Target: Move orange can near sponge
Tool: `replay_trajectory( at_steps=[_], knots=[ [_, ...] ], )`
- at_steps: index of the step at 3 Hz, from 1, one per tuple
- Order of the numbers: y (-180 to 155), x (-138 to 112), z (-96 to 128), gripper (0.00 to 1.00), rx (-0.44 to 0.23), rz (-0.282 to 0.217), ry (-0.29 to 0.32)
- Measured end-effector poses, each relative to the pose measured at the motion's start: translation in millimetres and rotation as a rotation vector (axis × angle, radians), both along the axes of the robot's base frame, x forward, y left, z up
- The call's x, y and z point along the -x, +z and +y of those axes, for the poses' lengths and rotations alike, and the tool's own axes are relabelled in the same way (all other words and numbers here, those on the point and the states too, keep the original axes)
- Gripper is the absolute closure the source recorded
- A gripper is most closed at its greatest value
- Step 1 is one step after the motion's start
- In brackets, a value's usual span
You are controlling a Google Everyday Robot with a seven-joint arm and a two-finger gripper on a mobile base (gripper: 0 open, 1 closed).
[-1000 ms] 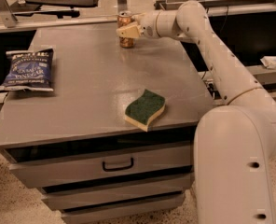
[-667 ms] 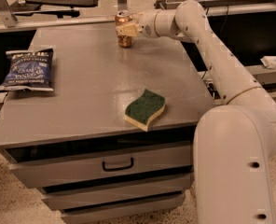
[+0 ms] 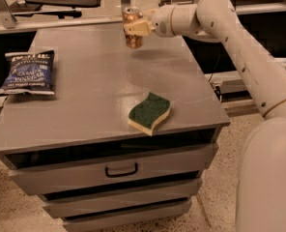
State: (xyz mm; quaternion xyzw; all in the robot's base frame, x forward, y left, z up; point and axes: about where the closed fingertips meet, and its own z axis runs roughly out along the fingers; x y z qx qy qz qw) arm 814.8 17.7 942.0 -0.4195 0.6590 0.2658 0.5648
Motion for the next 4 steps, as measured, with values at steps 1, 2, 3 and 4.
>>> replay_trajectory(
  at_steps=[1,2,3,4],
  knots=[
    [27.4,61.2,-25.7,1.00,0.007,0.002,-0.009],
    [25.1,122.1,-45.5,1.00,0.025,0.030,-0.014],
    [-2.1,171.8,-60.8,1.00,0.040,0.079,-0.009],
    [-20.7,199.4,-71.5,1.00,0.047,0.106,0.005]
  ],
)
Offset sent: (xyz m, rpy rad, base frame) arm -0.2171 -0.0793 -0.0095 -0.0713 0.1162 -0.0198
